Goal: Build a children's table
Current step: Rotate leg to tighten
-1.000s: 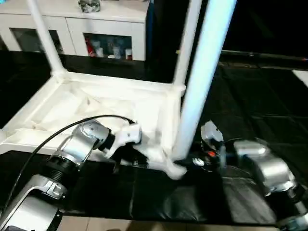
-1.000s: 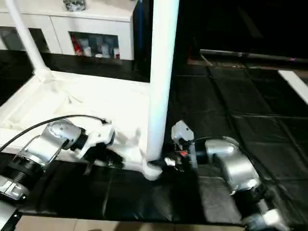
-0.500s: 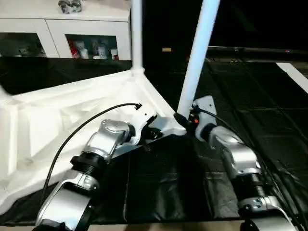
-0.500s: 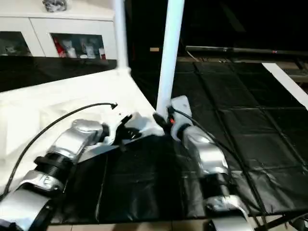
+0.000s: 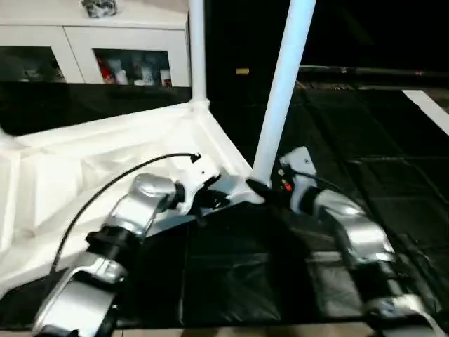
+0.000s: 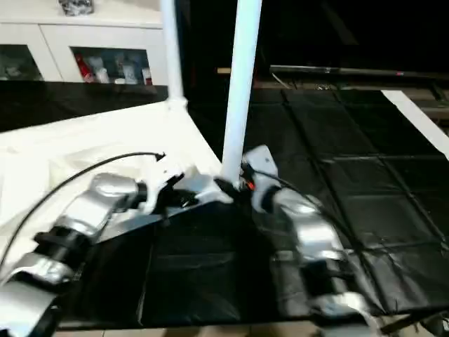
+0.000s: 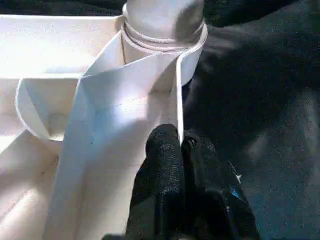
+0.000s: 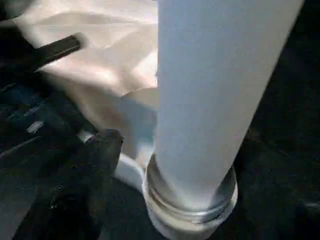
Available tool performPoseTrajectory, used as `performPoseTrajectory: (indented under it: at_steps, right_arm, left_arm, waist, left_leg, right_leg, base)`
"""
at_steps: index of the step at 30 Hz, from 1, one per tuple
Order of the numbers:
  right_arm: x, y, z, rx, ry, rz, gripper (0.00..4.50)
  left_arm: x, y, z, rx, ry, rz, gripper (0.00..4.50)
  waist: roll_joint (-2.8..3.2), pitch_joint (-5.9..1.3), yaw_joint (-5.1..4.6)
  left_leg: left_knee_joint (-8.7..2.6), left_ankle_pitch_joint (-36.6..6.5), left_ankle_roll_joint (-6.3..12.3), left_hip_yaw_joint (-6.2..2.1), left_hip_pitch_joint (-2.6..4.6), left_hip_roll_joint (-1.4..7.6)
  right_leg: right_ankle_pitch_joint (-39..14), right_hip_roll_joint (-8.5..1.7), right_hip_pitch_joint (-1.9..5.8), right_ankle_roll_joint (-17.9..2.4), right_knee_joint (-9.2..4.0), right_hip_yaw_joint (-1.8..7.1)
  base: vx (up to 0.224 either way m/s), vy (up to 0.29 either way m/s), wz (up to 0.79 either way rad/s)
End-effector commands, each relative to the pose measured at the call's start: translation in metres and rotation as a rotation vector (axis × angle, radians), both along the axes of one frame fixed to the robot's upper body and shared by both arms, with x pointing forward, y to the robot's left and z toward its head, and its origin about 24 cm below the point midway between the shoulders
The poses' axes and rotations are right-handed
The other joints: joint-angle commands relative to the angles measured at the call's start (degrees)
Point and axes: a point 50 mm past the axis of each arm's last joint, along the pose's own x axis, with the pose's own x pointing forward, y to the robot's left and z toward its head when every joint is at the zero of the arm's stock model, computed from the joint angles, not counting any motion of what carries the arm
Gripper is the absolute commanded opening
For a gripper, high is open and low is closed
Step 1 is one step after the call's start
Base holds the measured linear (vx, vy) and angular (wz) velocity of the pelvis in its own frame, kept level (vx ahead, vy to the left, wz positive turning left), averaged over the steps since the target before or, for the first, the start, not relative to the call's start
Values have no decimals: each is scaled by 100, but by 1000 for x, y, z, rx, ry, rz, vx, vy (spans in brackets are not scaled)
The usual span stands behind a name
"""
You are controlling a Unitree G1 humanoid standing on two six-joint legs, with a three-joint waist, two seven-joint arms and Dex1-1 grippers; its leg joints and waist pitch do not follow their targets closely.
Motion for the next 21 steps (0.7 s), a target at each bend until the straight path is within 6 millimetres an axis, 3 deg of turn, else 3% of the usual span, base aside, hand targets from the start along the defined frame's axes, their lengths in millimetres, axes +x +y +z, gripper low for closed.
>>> performPoseTrajectory:
  at_steps: [1,4,5,8,9,13,15,21]
  right_arm:
    - [-13,6,1,10,19,210,394]
    - [-19,-1,4,-12,24,305,401]
    - [-20,-3,4,-13,33,319,411]
    - [-22,-7,6,-20,42,387,411]
    - [-23,-7,7,-19,43,404,411]
    - [-24,-7,10,1,67,465,411]
    - [-25,-8,9,-4,84,490,384]
    - [-26,-8,8,10,107,521,329]
  left_arm:
    - [-6,-5,8,5,-10,-159,0]
    - [-6,2,10,41,-3,-202,0]
    - [-6,3,10,53,-4,-214,0]
    - [-12,9,10,79,14,-294,0]
    - [-14,11,10,87,20,-326,0]
    - [-20,14,9,108,37,-396,0]
    - [-23,15,8,116,48,-426,0]
    - [-27,16,8,123,59,-470,0]
  waist:
    - [66,-329,12]
    - [74,-321,36]
    - [41,-314,46]
    - [45,-311,63]
    - [14,-318,62]
    - [28,-323,84]
    - [-10,-327,119]
    - [4,-324,201]
  left_leg:
    - [-377,-945,316,82,-12,26]
    - [-384,-1059,310,86,7,37]
    - [-385,-1088,305,92,6,45]
    - [-385,-1033,303,87,-12,50]
    - [-379,-970,308,93,-11,51]
    - [-368,-870,350,99,-13,57]
    - [-364,-830,359,106,-6,66]
    - [-370,-814,293,109,3,67]
  right_leg:
    - [-333,-198,342,-1501,-351,114]
    - [-471,-207,327,-1572,-362,109]
    - [-521,-205,326,-1587,-360,112]
    - [-598,-214,330,-1569,-347,110]
    - [-543,-218,329,-1575,-341,112]
    - [-458,-217,326,-1609,-318,106]
    - [-423,-221,323,-1630,-310,103]
    - [-512,-223,308,-1571,-299,107]
  base:
    - [0,0,0]
    - [0,0,0]
    - [0,0,0]
    - [0,0,0]
    - [0,0,0]
    - [0,0,0]
    - [0,0,0]
    - [0,0,0]
